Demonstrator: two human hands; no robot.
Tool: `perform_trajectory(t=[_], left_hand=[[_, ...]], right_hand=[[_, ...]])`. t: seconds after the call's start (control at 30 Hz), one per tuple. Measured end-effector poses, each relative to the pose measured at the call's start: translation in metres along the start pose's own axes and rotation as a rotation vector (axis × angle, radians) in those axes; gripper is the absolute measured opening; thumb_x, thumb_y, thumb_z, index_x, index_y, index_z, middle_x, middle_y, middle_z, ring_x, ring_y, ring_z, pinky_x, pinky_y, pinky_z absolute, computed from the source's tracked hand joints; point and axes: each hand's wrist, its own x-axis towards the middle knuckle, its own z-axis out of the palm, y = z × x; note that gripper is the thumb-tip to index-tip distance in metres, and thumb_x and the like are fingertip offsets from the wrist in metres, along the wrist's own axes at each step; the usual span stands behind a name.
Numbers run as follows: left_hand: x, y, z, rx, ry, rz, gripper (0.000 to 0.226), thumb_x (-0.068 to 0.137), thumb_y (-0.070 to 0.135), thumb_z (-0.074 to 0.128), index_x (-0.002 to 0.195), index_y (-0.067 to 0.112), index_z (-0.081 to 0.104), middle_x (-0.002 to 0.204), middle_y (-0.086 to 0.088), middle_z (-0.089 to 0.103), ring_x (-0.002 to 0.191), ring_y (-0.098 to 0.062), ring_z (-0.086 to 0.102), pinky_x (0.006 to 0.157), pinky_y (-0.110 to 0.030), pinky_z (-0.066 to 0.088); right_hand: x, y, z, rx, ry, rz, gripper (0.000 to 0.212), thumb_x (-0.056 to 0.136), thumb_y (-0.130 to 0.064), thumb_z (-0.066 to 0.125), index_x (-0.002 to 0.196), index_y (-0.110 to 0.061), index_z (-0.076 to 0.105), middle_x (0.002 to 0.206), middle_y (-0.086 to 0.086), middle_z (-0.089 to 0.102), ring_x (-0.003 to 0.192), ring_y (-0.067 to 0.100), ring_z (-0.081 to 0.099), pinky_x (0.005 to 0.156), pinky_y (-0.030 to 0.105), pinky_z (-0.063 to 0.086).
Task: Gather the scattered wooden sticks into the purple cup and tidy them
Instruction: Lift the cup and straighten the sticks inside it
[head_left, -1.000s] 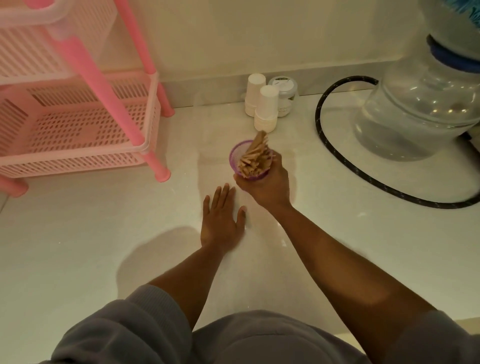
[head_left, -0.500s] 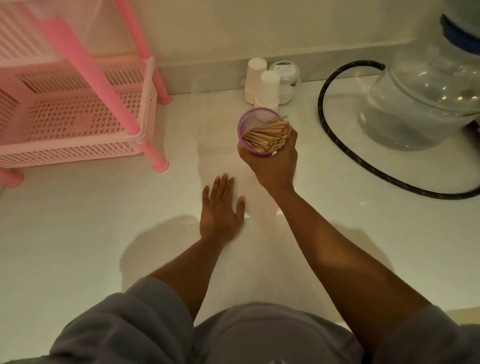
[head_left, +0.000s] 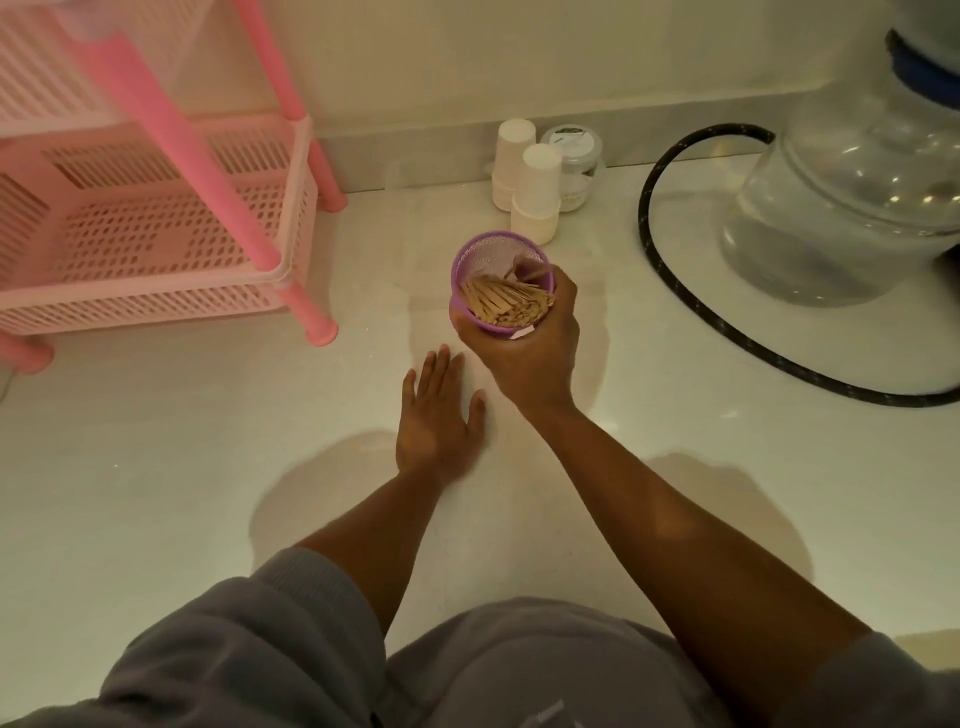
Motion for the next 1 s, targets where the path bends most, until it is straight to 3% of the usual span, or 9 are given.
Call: perform_trajectory(t=[0.13,0.27,0.4,0.5,0.63,0.77,0.9,1.0], left_hand=[[-0.003,-0.002,-0.001,0.001,0.006,0.05,0.065,0.1,0.059,0.014,0.156,0.026,0.009,0.164,0.006,0.01,0.151,-0.01,0.0,0.124,-0.04,0.002],[0.002,-0.002,0.001,-0.013,-0.001,0.031,0.069,0.098,0.064,0.017,0.156,0.029,0.006,0.164,0.009,0.011,0.151,-0.009,0.001,0.124,-0.04,0.001],[-0.001,-0.003,0.002,-0.01,0.007,0.031,0.068,0.099,0.063,0.017,0.156,0.028,0.009,0.164,0.007,0.014,0.151,-0.01,0.003,0.124,-0.039,0.003],[0.002,-0.003,0.003,-0.017,-0.002,0.013,0.071,0.097,0.067,0.02,0.156,0.031,0.006,0.164,0.009,0.011,0.151,-0.011,0.003,0.124,-0.039,0.002],[-0.001,-0.005,0.003,-0.015,0.003,0.019,0.071,0.097,0.065,0.015,0.156,0.027,0.011,0.164,0.005,0.014,0.151,-0.011,0.004,0.124,-0.039,0.004],[0.004,-0.007,0.008,0.013,-0.014,-0.017,0.073,0.095,0.07,0.017,0.156,0.031,0.005,0.164,0.009,0.012,0.152,-0.012,0.005,0.124,-0.039,0.004],[-0.001,-0.005,0.003,-0.019,0.02,0.027,0.068,0.098,0.064,0.02,0.156,0.029,0.012,0.163,0.006,0.017,0.152,-0.013,0.007,0.124,-0.039,0.005],[0.002,-0.004,0.005,-0.011,0.008,-0.012,0.071,0.096,0.068,0.018,0.156,0.032,0.006,0.164,0.009,0.013,0.151,-0.012,0.007,0.123,-0.037,0.002]], right_hand=[[-0.009,0.009,0.001,-0.011,-0.078,0.161,0.084,0.055,-0.032,0.092,0.124,-0.014,0.047,0.11,-0.008,0.06,0.106,0.012,0.061,0.077,0.004,0.046],[-0.015,0.005,0.001,0.001,-0.036,0.049,0.088,0.057,-0.035,0.09,0.129,-0.014,0.043,0.123,-0.001,0.058,0.109,0.008,0.057,0.084,0.006,0.048],[-0.019,0.005,-0.003,-0.039,-0.078,0.198,0.086,0.057,-0.036,0.091,0.128,-0.015,0.046,0.121,-0.004,0.059,0.11,0.011,0.059,0.074,-0.001,0.043],[-0.024,0.004,-0.004,-0.041,-0.017,0.079,0.09,0.056,-0.036,0.09,0.13,-0.014,0.044,0.124,-0.002,0.058,0.109,0.002,0.052,0.085,0.002,0.044],[-0.022,0.008,-0.009,-0.069,-0.081,0.182,0.089,0.057,-0.034,0.091,0.129,-0.015,0.044,0.121,-0.003,0.058,0.111,0.014,0.058,0.074,-0.002,0.041],[-0.026,0.004,-0.012,-0.03,-0.013,0.025,0.091,0.055,-0.032,0.092,0.129,-0.008,0.044,0.12,0.001,0.058,0.108,0.007,0.055,0.085,0.004,0.046],[-0.023,0.008,-0.013,-0.042,-0.091,0.145,0.086,0.055,-0.03,0.092,0.126,-0.013,0.046,0.11,-0.011,0.053,0.106,0.013,0.059,0.074,-0.004,0.041],[-0.024,0.004,-0.012,-0.028,-0.043,0.074,0.089,0.057,-0.036,0.09,0.13,-0.013,0.044,0.119,-0.007,0.056,0.105,0.002,0.052,0.081,0.001,0.045]])
